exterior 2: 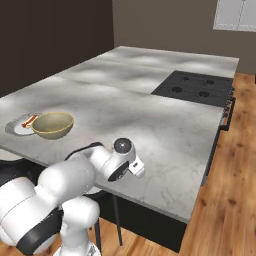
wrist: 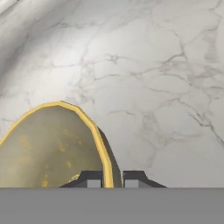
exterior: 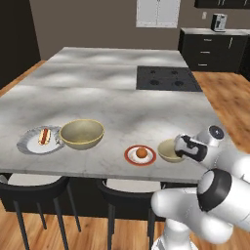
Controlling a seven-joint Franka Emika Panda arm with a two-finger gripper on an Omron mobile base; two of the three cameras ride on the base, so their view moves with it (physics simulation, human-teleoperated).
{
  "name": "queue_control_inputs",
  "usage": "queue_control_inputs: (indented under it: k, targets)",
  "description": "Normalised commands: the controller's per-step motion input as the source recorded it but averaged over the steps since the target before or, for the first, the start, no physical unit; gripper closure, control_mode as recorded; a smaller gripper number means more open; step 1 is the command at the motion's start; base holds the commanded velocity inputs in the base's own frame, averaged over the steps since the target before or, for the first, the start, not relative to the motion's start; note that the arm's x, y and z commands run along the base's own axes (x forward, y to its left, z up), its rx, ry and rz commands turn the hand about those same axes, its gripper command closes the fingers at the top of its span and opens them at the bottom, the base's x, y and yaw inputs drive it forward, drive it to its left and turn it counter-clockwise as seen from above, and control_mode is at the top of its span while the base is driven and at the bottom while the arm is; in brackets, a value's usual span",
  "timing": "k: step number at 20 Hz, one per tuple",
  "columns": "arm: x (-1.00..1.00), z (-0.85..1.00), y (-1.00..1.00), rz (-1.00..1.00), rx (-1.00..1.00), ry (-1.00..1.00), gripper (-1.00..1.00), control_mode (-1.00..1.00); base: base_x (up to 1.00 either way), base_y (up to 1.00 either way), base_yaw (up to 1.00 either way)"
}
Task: Take the smaller bowl and place it next to the appetizer plate on the dining counter , and place the larger bowl next to the plate with cooked food.
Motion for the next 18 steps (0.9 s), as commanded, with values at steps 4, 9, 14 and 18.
queue_control_inputs:
  k: [4, 9, 14, 18]
  targets:
    - [0.33, -0.30, 0.00, 0.00, 0.00, 0.00, 1.00, -1.00, 0.00, 0.00, 0.00]
    - [0.30, -0.30, -0.03, 0.00, 0.00, 0.00, 1.00, -1.00, 0.00, 0.00, 0.00]
    - [0.24, -0.12, -0.01, 0.00, 0.00, 0.00, -1.00, -1.00, 0.00, 0.00, 0.00]
    - [-0.02, 0.61, -0.12, 0.00, 0.00, 0.00, -1.00, -1.00, 0.00, 0.00, 0.00]
